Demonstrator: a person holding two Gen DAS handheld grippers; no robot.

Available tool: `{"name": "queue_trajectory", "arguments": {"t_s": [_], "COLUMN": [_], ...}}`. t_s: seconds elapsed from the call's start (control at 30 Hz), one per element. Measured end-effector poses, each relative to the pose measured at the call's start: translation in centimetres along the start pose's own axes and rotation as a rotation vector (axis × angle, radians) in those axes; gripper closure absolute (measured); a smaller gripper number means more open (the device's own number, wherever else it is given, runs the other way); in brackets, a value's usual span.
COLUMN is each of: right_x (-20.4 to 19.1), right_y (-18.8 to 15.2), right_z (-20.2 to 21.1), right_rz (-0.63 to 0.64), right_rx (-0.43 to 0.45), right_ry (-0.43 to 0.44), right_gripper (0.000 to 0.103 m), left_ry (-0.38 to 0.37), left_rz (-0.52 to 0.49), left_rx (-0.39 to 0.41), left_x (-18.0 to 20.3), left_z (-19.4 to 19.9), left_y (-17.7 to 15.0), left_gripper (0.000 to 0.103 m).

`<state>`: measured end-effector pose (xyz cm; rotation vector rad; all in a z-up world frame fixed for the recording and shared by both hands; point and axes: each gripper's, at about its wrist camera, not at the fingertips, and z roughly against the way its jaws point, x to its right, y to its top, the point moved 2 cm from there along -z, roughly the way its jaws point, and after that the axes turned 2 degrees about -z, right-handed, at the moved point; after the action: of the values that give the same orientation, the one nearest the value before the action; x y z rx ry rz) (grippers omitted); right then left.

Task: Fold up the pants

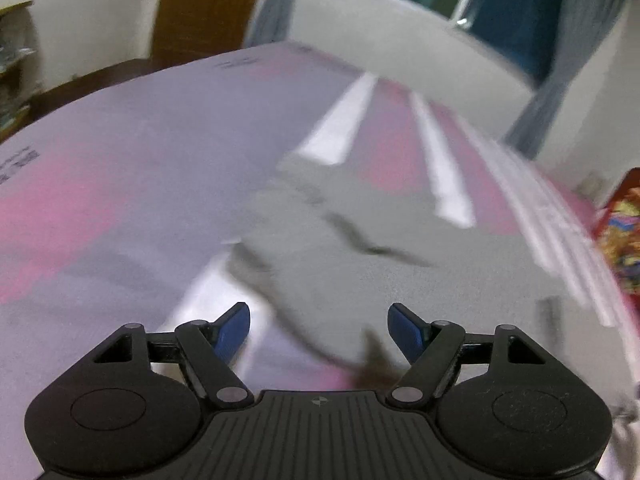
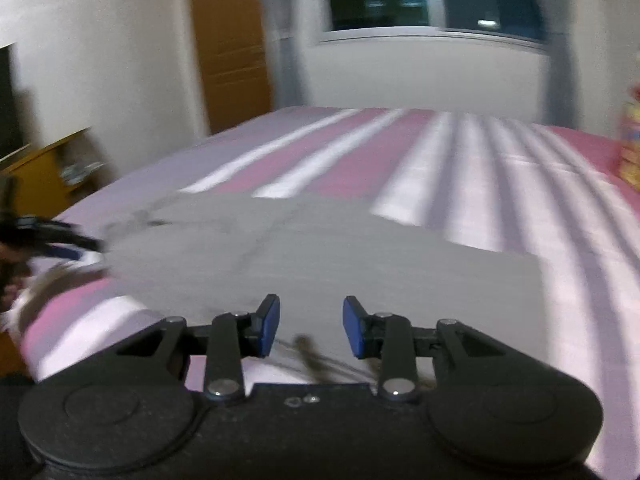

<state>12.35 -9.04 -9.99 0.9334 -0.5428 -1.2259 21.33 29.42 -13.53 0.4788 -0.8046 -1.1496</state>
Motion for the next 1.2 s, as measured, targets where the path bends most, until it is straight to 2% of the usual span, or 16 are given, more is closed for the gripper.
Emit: {"name": "queue_trajectory", "arguments": {"t_s": [0.07,0.1,0.17,0.23,0.33,0.43,0.57,0.6,0.67,0.8,0.87,0.9,1.0,1.13,1.2], "right_x": [2.7,3.9,5.7,6.9,7.4,7.9,8.7,8.9,9.1,9.5,9.2,9.1,9.2,9.2,9.4], "right_y": [-0.4,-0.6,-1.1,-1.6,-2.3,-2.7,-2.9,-2.9,-2.7,-2.7,-2.9,-3.2,-4.0,-3.6,-4.2], "right_z": [0.9,1.2,1.5,1.7,2.0,2.2,2.1,2.0,1.8,1.9,2.2,1.6,0.5,1.4,0.2], "right_rz": [-0.072,-0.101,-0.158,-0.21,-0.224,-0.236,-0.245,-0.252,-0.267,-0.297,-0.287,-0.273,-0.261,-0.282,-0.263], "right_rx": [0.004,-0.001,-0.013,-0.025,-0.028,-0.035,-0.05,-0.05,-0.049,-0.04,-0.028,-0.058,-0.107,-0.061,-0.122], "right_ry": [-0.054,-0.088,-0.137,-0.146,-0.155,-0.142,-0.122,-0.12,-0.122,-0.13,-0.119,-0.13,-0.144,-0.135,-0.161], "right_gripper": [0.066,0.066,0.066,0.066,0.066,0.064,0.062,0.062,0.062,0.065,0.068,0.07,0.071,0.073,0.072], "left_ry": [-0.113,-0.173,-0.321,-0.429,-0.494,-0.522,-0.555,-0.567,-0.583,-0.612,-0.583,-0.565,-0.576,-0.561,-0.559], "left_rz": [-0.015,-0.03,-0.025,0.017,0.056,0.111,0.162,0.166,0.159,0.143,0.142,0.147,0.176,0.129,0.096], "left_rx": [-0.024,-0.046,-0.111,-0.189,-0.297,-0.361,-0.395,-0.397,-0.398,-0.309,-0.309,-0.327,-0.33,-0.328,-0.321], "left_x": [3.0,4.7,8.1,11.1,14.5,15.7,16.2,16.6,17.6,17.6,16.8,16.5,15.7,16.3,16.9], "left_z": [-0.3,-0.8,-2.2,-4.1,-6.8,-8.7,-10.2,-10.4,-10.6,-8.9,-9.0,-9.5,-9.9,-10.3,-10.4], "left_y": [-0.2,-0.4,-1.1,-1.9,-3.3,-4.3,-5.0,-5.3,-6.2,-6.0,-6.2,-6.7,-7.2,-6.7,-6.2], "left_gripper": [0.028,0.032,0.055,0.057,0.056,0.056,0.057,0.063,0.085,0.085,0.085,0.085,0.085,0.085,0.082]}}
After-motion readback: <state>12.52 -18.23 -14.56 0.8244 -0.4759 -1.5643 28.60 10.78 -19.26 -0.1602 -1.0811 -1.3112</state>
